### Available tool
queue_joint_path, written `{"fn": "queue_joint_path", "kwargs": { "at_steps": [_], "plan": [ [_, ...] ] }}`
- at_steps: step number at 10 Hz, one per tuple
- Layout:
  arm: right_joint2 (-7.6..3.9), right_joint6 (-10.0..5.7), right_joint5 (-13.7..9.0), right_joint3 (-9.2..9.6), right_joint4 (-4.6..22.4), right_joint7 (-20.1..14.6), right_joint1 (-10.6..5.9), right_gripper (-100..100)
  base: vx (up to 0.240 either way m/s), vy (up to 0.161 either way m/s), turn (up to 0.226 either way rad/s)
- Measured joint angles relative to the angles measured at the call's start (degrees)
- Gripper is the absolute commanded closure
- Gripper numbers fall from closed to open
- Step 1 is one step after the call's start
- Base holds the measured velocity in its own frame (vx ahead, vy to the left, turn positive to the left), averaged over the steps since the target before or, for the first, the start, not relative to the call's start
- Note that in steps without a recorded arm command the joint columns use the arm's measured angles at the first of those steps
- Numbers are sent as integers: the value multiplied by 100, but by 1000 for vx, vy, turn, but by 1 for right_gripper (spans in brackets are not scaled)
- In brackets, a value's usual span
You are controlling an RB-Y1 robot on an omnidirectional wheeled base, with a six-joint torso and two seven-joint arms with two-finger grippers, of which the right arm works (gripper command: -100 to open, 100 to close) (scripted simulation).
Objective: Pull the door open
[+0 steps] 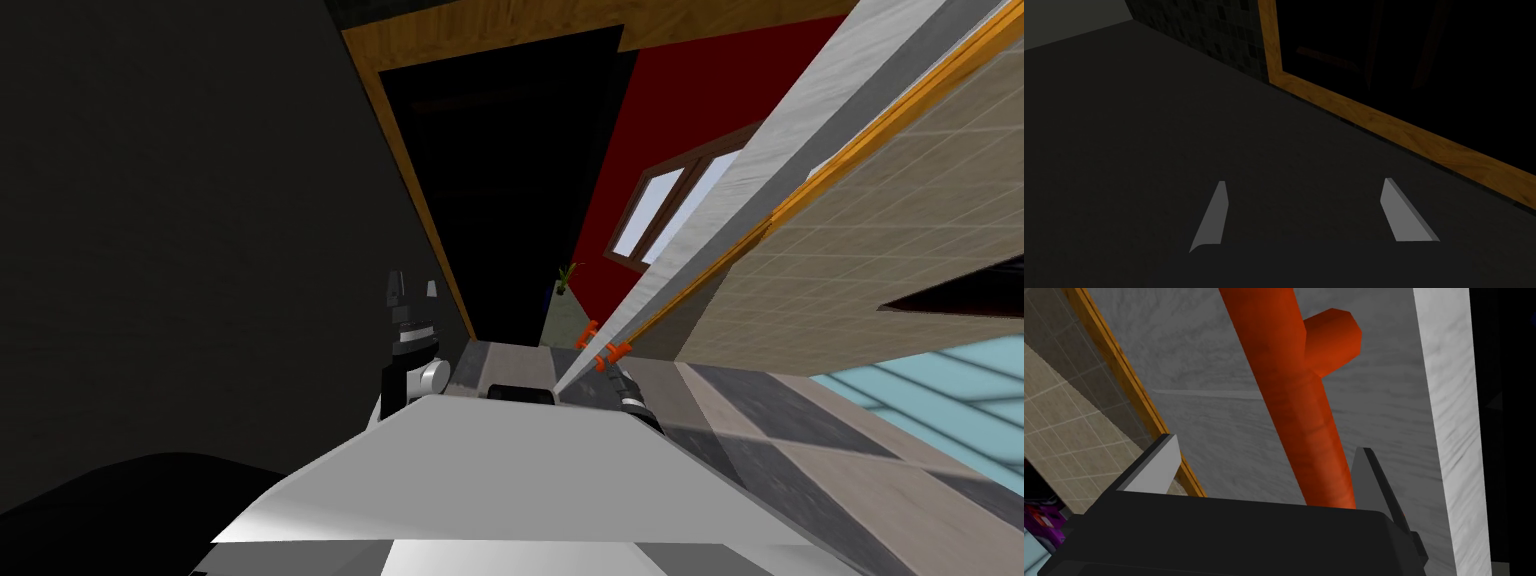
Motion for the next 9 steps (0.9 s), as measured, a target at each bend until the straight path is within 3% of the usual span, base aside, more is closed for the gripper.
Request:
{"fn": "queue_joint_path", "kwargs": {
  "at_steps": [1,2,3,5,6,7,9],
  "plan": [
    [-39,-64,-36,-15,202,-48,-118,100,-38,4,41],
    [-63,-83,-69,-17,208,-128,-92,100,-39,-21,34],
    [-28,29,-94,6,-18,-250,33,100,-49,-22,50],
    [-15,74,-150,18,-121,-425,132,100,-15,-14,-4],
    [-18,62,-157,15,-63,-428,96,100,-8,-3,4],
    [-65,-46,-169,1,139,-423,17,100,-20,-18,69],
    [-54,-21,-253,22,59,-652,96,100,-41,-15,43]
  ]
}}
